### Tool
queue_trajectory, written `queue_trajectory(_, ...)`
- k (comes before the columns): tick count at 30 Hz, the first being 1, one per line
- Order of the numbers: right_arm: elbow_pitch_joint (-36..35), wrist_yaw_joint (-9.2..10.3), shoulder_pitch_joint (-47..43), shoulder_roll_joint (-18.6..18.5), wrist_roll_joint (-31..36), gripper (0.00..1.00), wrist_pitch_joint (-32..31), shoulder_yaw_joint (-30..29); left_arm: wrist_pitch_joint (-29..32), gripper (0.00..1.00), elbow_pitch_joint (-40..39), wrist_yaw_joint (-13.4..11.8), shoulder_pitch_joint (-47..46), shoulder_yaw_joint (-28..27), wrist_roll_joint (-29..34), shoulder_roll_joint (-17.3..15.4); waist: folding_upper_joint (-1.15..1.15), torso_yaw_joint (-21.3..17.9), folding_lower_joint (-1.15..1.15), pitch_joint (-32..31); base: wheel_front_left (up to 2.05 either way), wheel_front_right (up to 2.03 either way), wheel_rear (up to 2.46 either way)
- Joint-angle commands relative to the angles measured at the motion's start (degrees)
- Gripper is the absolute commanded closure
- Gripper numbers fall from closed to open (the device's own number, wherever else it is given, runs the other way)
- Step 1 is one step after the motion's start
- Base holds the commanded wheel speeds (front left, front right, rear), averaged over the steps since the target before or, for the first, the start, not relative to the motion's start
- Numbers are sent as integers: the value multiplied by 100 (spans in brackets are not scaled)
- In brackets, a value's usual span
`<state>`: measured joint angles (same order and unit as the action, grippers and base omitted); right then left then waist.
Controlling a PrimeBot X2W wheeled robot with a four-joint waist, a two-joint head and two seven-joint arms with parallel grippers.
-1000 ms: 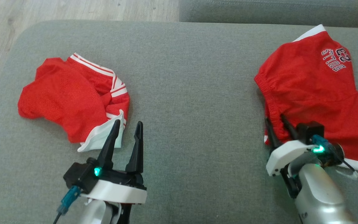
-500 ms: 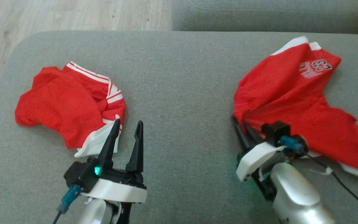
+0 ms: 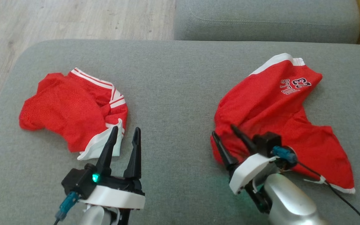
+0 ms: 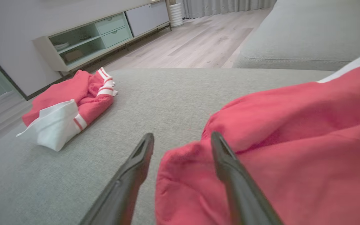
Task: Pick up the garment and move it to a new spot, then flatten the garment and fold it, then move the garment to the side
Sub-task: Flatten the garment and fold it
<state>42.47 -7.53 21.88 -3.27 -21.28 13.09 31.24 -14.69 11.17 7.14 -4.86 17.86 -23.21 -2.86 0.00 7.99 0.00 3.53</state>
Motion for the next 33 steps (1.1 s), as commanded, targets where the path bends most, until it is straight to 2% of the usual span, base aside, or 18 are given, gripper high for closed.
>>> queue_trajectory(1,-134,4,235,39,51,0,67,-15,-31,0,-209,20,-142,-221,-25,-1,0,-35,0,-8,0,0,0)
queue_trajectory(5,-130,4,243,39,257,0,121,-512,-31,0,-250,17,-123,-279,-22,-1,0,-175,0,-42,0,0,0)
queue_trajectory(9,-360,4,54,-1,618,0,170,-1332,-31,0,-307,16,-101,-305,-27,-1,0,-358,0,-101,0,0,0)
queue_trajectory(12,-844,4,-283,-124,981,0,185,-1977,-31,0,-354,13,-76,-312,-36,-1,0,-501,0,-131,0,0,0)
queue_trajectory(17,-1723,4,-1215,-69,1359,0,189,-2896,-31,0,-409,8,-48,-286,-60,-1,0,-728,0,-142,0,0,0)
queue_trajectory(20,-1913,4,-1649,-12,1464,0,189,-3128,-31,0,-413,10,-56,-241,-58,-1,0,-821,0,-121,0,0,0)
queue_trajectory(24,-2019,4,-1765,25,1532,0,190,-3277,-31,0,-406,13,-98,-237,-39,-1,0,-888,0,-62,0,0,0)
queue_trajectory(30,-1694,4,-1237,36,1732,0,-82,-3531,-31,0,-365,20,-186,-167,16,-1,0,-830,0,98,0,0,0)
queue_trajectory(33,-1278,4,-794,37,1419,0,-553,-3721,-31,0,-341,24,-231,-121,33,-1,0,-736,0,210,0,0,0)
